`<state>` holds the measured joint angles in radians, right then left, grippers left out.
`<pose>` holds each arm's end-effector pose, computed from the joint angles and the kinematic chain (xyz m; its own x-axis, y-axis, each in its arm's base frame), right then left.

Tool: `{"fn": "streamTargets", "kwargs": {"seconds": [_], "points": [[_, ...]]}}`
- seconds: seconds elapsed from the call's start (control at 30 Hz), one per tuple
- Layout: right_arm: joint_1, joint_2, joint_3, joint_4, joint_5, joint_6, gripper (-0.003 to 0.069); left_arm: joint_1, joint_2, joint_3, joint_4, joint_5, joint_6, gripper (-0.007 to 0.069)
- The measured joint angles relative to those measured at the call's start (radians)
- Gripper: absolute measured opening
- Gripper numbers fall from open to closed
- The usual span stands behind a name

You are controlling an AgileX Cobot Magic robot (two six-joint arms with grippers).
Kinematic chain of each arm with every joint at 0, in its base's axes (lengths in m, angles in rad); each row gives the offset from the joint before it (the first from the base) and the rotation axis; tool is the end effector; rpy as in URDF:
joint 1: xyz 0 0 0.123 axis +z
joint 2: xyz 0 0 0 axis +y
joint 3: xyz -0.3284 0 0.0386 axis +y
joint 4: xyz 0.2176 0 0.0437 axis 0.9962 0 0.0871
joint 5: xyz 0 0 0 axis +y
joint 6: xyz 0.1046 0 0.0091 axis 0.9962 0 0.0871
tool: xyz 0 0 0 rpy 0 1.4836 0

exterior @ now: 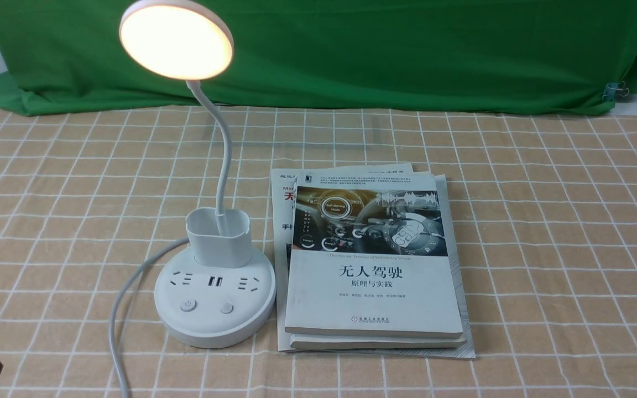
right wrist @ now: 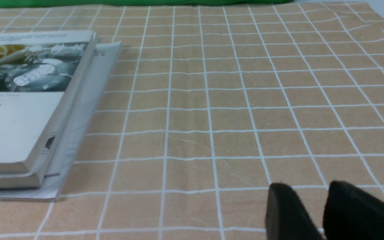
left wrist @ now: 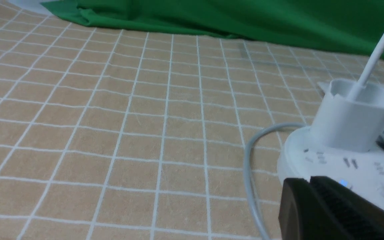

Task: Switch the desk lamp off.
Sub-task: Use the left arm to press the button switch on the lamp holder

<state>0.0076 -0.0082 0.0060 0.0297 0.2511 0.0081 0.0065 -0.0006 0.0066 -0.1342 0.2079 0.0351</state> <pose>-0.0076 0.0007 0.1861 -0.1613 0.0356 -0.9863 -0.0089 0.9993 0.0376 -0.0064 -0.0029 0.1907 -0.1260 -0.0969 -0.9873 0.0088 0.9951 -0.0988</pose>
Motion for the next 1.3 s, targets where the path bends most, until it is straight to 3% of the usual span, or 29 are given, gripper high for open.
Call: {"fn": "streamTargets", "kwargs": {"seconds": [0.23,0.4,0.5,0.73,0.87,1.0,1.3], "points": [[0.000,0.000,0.000,0.000,0.000,0.000,0.0243,0.000,0.000,0.000,-0.359,-0.184,-0.127,0.0017],[0.000,0.000,0.000,0.000,0.000,0.000,0.0243,0.000,0.000,0.000,-0.414,-0.255,-0.138,0.0017],[0.000,0.000,0.000,0.000,0.000,0.000,0.0243,0.000,0.011,-0.015,-0.434,-0.187,-0.161,0.0017],[0.000,0.000,0.000,0.000,0.000,0.000,0.0243,0.000,0.345,-0.354,-0.189,0.356,-0.120,0.0017],[0.000,0.000,0.000,0.000,0.000,0.000,0.0243,0.000,0.672,-0.566,-0.108,0.646,-0.008,0.0017],[0.000,0.000,0.000,0.000,0.000,0.000,0.0243,-0.032,0.915,-0.686,-0.091,0.721,0.046,0.0017],[-0.001,0.000,0.000,0.000,0.001,0.000,0.0243,-0.384,1.378,-0.906,-0.030,0.739,0.051,0.0017]]}}
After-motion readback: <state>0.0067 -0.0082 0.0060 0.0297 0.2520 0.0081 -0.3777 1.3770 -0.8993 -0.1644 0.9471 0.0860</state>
